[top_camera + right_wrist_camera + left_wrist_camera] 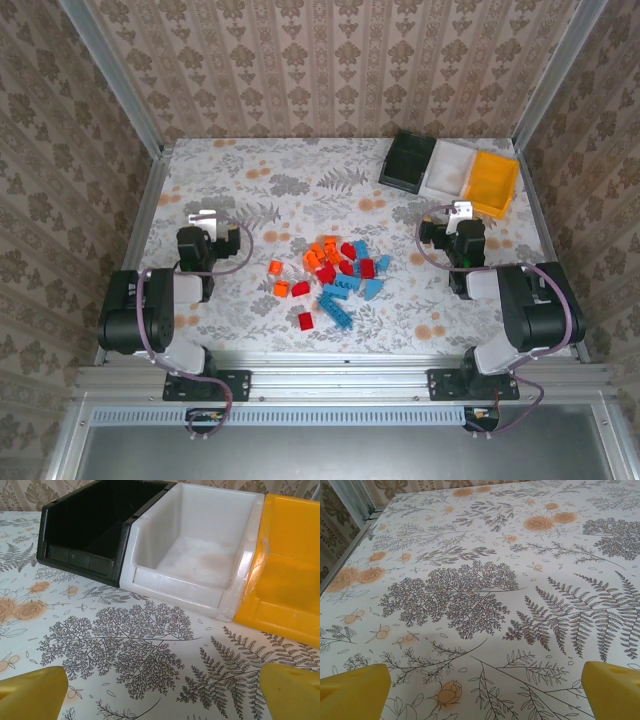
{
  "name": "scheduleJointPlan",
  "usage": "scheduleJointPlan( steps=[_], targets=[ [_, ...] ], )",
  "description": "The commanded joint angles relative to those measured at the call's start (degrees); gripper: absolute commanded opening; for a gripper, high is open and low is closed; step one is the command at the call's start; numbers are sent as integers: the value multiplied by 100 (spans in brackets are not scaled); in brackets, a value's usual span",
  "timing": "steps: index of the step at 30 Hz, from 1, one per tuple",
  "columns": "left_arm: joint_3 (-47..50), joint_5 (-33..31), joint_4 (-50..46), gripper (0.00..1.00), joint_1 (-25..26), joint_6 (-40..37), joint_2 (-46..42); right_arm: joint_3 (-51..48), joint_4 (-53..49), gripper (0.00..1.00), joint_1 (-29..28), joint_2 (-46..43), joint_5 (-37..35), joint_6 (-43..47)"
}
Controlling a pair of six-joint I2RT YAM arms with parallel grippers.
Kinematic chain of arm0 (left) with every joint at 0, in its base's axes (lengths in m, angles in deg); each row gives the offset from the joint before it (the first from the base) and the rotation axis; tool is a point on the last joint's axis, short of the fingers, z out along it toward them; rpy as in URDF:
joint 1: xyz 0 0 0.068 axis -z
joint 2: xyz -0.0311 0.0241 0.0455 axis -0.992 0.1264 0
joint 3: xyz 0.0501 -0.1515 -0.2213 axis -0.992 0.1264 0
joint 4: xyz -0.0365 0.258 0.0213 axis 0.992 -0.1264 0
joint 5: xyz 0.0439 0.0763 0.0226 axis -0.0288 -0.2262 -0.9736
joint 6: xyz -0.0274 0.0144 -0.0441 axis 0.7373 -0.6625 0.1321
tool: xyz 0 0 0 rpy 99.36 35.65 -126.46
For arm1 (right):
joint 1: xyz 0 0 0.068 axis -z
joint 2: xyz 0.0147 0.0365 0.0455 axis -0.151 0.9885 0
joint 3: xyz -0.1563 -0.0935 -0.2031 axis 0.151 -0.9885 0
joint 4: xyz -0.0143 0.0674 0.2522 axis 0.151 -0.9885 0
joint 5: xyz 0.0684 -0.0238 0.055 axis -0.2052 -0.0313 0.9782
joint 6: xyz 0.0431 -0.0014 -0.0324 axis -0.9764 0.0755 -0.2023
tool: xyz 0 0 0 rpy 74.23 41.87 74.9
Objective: Sort the legos into containers by color
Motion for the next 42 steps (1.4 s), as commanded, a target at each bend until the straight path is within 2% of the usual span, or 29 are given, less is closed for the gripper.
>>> scheduleJointPlan(
  steps=[1, 39, 40, 42],
  targets=[
    [-120, 37, -10, 100, -25, -59, -19, -24, -47, 100, -19, -74, 141, -73],
    [-110, 51, 15, 100, -38, -50, -37, -3, -89, 100, -13, -77, 150, -94],
    [-181, -90, -142, 100, -24, -41, -100, -8, -71, 100, -13, -80, 148, -92],
    [-531, -105, -1072, 100, 21, -76, -491, 92, -329, 100, -42, -220, -9, -103]
  ],
)
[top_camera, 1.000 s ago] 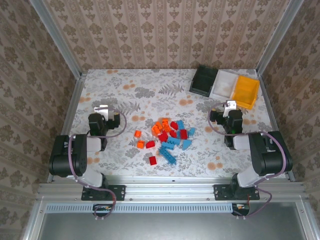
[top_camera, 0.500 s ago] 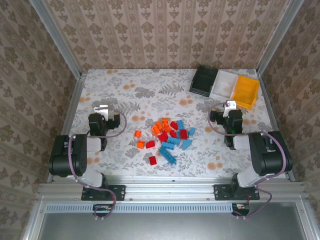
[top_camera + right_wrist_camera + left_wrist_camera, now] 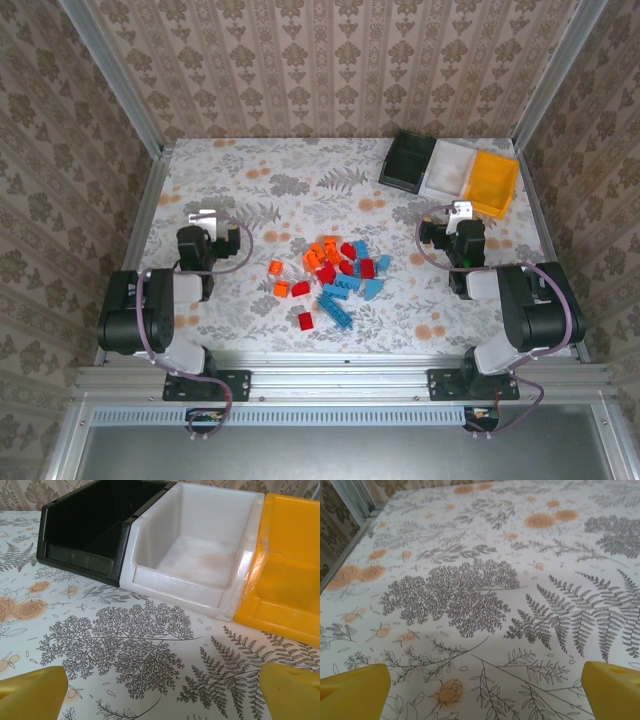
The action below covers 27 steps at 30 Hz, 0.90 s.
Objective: Sort the legos into containers by color
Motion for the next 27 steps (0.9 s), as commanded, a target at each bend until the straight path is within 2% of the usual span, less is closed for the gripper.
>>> scheduleJointPlan(
  steps=[1, 3, 6, 8, 10, 11, 13, 14, 15, 17, 18, 22, 25, 27],
  targets=[
    [-638, -128, -1341, 100, 66, -115, -683, 211, -710, 100, -135, -484, -262, -52],
    [-1048, -302, -2181, 100, 203, -94, -1143, 827, -2129, 100, -369, -1111, -812, -16],
    [-1694, -501, -3225, 100, 367, 396, -1865, 2157, -4324, 100, -557, -1675, -1297, -1075],
    [-2125, -858, -3886, 100, 481, 1240, -2176, 3062, -5704, 100, -520, -1722, -1422, -2122],
    [-2696, -1130, -4893, 100, 503, 2441, -2397, 3502, -6479, 100, -425, -1576, -1590, -3018],
    [-2872, -1146, -5393, 100, 471, 2889, -2463, 3545, -6662, 100, -316, -1499, -1461, -3536],
    [-3013, -1053, -6105, 100, 409, 3388, -2630, 3512, -6207, 99, -44, -1308, -280, -3416],
    [-2903, -1236, -6235, 100, 376, 3857, -2708, 3641, -6241, 97, -94, -1171, -190, -3306],
    [-2597, -1070, -6076, 100, 256, 4211, -2811, 3971, -6492, 95, -197, -926, -280, -3032],
    [-1940, -86, -5291, 100, -47, 4373, -2963, 4726, -7071, 95, -399, -161, -419, -2463],
    [-1732, 122, -5066, 100, -109, 4489, -2965, 5096, -7324, 95, -425, 220, -354, -2266],
    [-1891, 569, -5339, 99, -50, 4309, -2437, 6185, -7701, 92, -433, 1444, 154, -2040],
    [-2209, 1081, -5470, 94, 126, 4058, -1894, 6803, -7839, 91, -443, 2137, 123, -2111],
    [-2361, 1215, -5496, 94, 284, 3967, -1649, 7367, -8218, 87, -443, 2551, -322, -2217]
  ],
)
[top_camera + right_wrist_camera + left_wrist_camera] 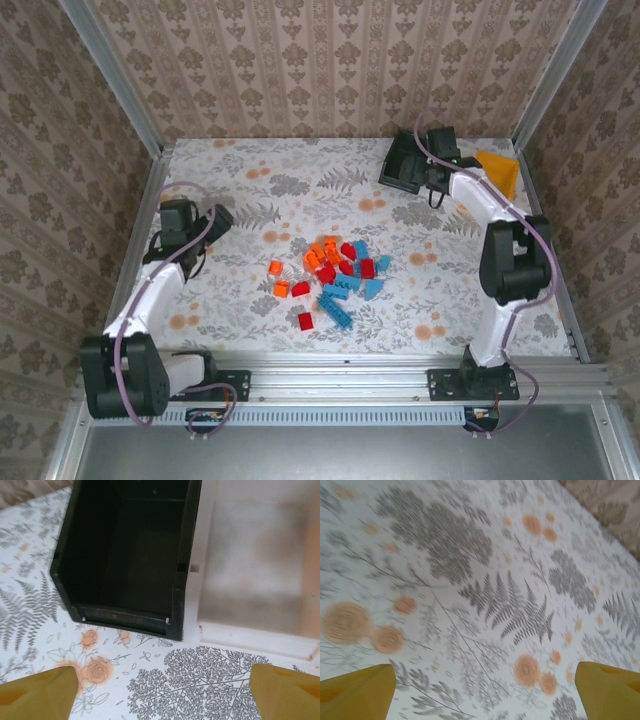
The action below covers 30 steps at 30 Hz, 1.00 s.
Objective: Sort the legos into containers by color
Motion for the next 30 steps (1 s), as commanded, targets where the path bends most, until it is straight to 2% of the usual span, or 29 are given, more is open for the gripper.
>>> scheduleJointPlan(
  steps=[1, 4, 8, 12, 15, 23, 26, 30],
  targets=[
    [-427, 630, -79, 94, 246, -102, 228, 844, -869, 86, 20, 425, -550, -103],
    [-511, 649, -80, 95, 413, -241, 381, 1174, -980, 84, 59, 734, -866, -239],
    [-512, 692, -50, 95, 488, -277, 446, 1979, -1358, 79, 64, 1470, -800, -179],
    [-475, 771, 26, 95, 557, -241, 445, 2479, -1491, 69, 64, 2022, -923, -229],
    [-442, 773, 51, 95, 615, -249, 431, 2696, -1510, 58, 64, 2236, -911, -237],
    [-439, 679, 27, 96, 646, -256, 327, 2662, -1286, 22, -255, 2244, -822, 89],
    [-456, 660, -30, 96, 644, -266, 250, 2479, -1229, 15, -576, 2114, -1013, 153],
    [-376, 581, -96, 96, 653, -254, 60, 1917, -955, 12, -1206, 1666, -1419, 7]
  ],
)
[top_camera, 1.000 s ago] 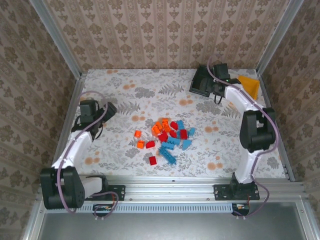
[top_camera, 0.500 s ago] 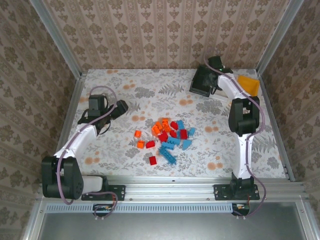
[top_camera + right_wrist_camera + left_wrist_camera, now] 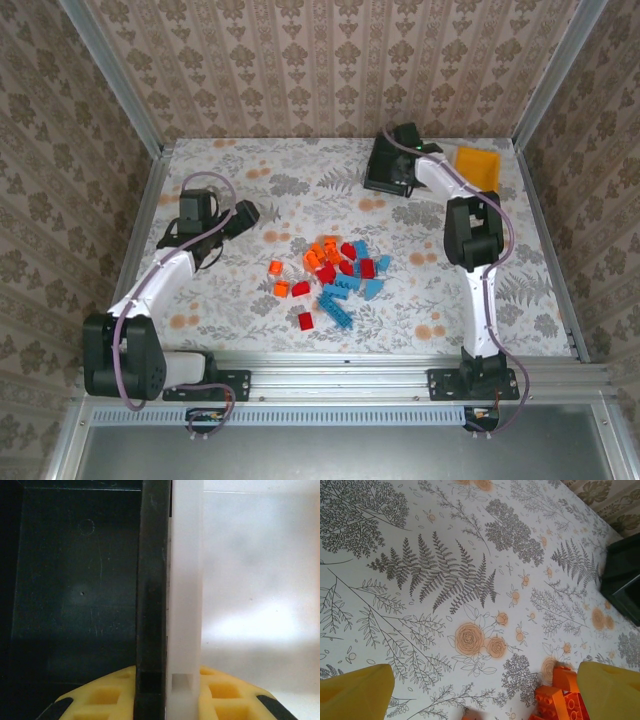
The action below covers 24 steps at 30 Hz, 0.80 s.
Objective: Sort the legos into containers by color
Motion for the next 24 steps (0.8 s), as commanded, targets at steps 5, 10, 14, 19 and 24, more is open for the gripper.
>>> scheduleJointPlan(
  steps=[5, 10, 14, 19, 24],
  targets=[
    [138, -136, -40, 96, 39, -42, -434, -823, 288, 10, -1399, -930, -677, -785],
    [217, -100, -69, 96, 65, 15, -579, -875, 365, 8, -2177, -797, -1217, -1634],
    [284, -94, -116, 97, 83, 0, -721, -530, 219, 8, -2475, -500, -1271, -1959],
    [369, -102, -172, 97, 83, -25, -866, 103, -91, 12, -2636, -120, -1199, -1677],
    [477, -127, -148, 97, 82, -9, -977, -258, 140, 19, -2697, -238, -993, -1269]
  ],
)
